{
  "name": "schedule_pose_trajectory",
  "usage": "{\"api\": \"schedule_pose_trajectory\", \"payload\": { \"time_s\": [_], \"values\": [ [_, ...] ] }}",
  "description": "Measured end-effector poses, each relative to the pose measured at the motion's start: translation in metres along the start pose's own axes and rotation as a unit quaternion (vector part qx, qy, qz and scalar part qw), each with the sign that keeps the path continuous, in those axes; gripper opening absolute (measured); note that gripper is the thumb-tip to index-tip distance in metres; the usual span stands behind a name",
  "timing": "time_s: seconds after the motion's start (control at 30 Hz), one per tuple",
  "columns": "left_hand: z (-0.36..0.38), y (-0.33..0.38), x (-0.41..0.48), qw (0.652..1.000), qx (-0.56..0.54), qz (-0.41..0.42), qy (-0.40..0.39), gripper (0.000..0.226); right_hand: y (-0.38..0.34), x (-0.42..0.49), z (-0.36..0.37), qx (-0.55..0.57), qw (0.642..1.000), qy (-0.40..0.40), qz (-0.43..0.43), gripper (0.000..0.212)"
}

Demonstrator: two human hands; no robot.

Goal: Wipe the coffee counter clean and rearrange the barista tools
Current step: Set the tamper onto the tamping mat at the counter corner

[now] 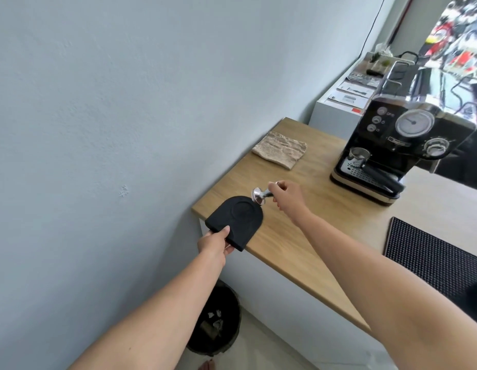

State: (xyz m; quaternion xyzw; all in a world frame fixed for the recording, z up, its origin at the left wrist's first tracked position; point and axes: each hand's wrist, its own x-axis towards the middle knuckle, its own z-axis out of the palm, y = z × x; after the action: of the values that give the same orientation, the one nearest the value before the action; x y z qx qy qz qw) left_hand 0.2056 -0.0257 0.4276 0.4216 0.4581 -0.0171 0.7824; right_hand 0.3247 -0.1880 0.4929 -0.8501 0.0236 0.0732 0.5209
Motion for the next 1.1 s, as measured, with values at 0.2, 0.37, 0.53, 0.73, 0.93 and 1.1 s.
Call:
{"api": "schedule_pose_trajectory", "payload": {
  "time_s": [0.2,0.37,0.53,0.73,0.93,1.1],
  "values": [
    [0.001,0.002,-0.003,1.000,-0.001,0.005,0.005,0.027,-0.016,-0.010,0.015,-0.148,0.986,-0.041,-0.066,0.027],
    [0.001,0.003,-0.004,1.000,-0.006,-0.001,0.008,0.022,-0.022,-0.014,0.035,-0.208,0.970,-0.088,-0.090,0.029],
    [0.003,0.004,-0.003,1.000,-0.005,-0.006,0.010,0.023,-0.030,-0.016,0.046,-0.254,0.958,-0.101,-0.089,0.025],
    [0.003,0.005,-0.004,1.000,-0.008,-0.009,0.006,0.023,-0.042,-0.018,0.050,-0.326,0.936,-0.098,-0.085,0.028],
    [0.002,0.007,-0.002,1.000,0.014,-0.010,0.007,0.028,-0.047,-0.019,0.056,-0.369,0.921,-0.097,-0.082,0.030],
    [0.008,0.019,-0.003,0.984,0.150,0.055,0.080,0.073,-0.047,-0.021,0.051,-0.361,0.923,-0.100,-0.089,0.036]
  ]
}}
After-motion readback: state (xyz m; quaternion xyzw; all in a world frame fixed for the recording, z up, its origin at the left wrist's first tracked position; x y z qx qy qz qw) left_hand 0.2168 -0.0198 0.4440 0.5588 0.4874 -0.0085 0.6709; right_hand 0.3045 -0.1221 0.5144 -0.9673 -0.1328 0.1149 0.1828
